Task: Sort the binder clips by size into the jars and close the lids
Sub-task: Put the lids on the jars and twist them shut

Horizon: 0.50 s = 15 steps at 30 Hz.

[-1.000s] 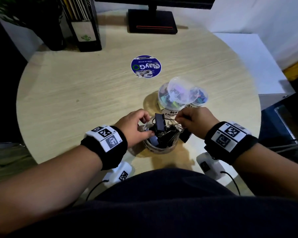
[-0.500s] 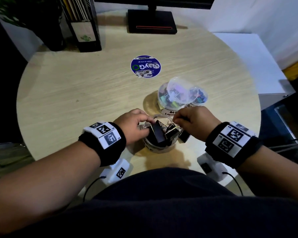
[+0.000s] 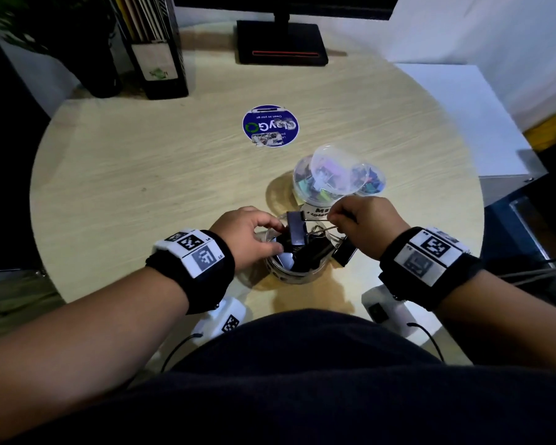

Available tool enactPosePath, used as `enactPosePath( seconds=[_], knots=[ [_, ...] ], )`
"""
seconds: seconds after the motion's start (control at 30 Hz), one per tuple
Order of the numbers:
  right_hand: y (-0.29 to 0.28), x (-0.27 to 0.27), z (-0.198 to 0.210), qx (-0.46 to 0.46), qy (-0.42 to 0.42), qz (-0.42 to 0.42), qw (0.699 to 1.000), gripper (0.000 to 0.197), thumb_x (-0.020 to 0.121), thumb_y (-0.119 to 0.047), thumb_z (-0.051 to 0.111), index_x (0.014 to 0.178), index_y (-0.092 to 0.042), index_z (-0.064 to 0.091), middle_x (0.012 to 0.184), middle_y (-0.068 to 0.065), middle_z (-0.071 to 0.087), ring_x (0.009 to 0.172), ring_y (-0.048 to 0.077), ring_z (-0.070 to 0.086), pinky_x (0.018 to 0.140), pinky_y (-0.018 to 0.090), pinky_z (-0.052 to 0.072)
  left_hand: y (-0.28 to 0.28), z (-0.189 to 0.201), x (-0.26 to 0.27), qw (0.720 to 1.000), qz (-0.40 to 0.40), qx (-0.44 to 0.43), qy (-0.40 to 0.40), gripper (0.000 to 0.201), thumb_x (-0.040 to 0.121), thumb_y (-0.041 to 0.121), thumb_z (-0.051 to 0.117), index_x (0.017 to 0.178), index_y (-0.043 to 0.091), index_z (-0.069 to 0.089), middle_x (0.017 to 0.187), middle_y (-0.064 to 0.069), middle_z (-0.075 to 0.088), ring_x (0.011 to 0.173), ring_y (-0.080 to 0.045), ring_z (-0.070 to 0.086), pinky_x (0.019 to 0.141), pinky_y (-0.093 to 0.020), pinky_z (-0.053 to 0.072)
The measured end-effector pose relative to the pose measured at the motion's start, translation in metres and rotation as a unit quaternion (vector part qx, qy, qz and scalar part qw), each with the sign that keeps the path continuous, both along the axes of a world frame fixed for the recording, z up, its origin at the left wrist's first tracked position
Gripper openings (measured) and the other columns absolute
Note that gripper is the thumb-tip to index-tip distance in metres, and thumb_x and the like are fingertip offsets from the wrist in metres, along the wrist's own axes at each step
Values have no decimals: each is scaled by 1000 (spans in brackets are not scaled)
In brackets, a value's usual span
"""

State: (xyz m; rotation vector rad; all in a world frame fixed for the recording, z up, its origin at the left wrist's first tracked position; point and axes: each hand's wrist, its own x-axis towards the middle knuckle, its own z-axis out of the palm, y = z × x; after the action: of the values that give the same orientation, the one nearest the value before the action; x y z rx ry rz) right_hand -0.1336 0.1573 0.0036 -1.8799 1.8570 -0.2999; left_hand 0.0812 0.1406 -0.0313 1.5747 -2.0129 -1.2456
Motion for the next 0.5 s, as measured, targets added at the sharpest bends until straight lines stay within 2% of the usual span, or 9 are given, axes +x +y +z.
enactPosePath(
  seconds=[0.13,0.23,0.3,0.37,0.4,0.5],
  knots=[
    [2,11,2,-3,-27,11,1000,15,89,-14,58,96,-8,70,90,9,69,76,12,50,62,14,27,2,2,3,1000,1,24,20,33,65,25,83,85,32,58,89,12,61,64,-2,54,66,-21,38],
    [2,12,3,4,-21,6,1000,16,89,-16,58,97,-8,69,91,9,70,77,14,52,62,14,27,1,1,9,997,14,49,62,40,65,19,83,85,35,52,96,10,62,63,-16,60,68,-28,47],
    [3,13,3,13,-4,1,1000,17,90,-17,56,98,-9,69,92,9,70,81,17,55,62,15,27,1,2,10,995,21,63,77,47,66,16,82,89,42,50,99,7,63,66,-22,64,71,-34,51],
    [6,15,4,14,6,-5,1000,17,91,-19,55,98,-11,68,93,8,70,87,20,59,62,16,26,-1,4,10,995,10,65,80,56,66,16,81,95,50,48,102,6,61,74,-24,68,75,-35,52],
    [7,15,5,11,10,-7,1000,17,90,-19,55,97,-11,68,92,8,70,88,21,60,62,16,26,-2,5,10,995,2,63,78,60,66,16,81,101,52,47,105,7,59,76,-22,68,78,-35,52],
    [9,14,8,9,29,3,1000,15,90,-23,56,94,-14,67,87,6,70,85,22,60,65,21,31,-5,7,10,997,-35,38,49,73,64,20,83,121,46,47,117,8,50,79,-12,60,80,-29,49]
  ],
)
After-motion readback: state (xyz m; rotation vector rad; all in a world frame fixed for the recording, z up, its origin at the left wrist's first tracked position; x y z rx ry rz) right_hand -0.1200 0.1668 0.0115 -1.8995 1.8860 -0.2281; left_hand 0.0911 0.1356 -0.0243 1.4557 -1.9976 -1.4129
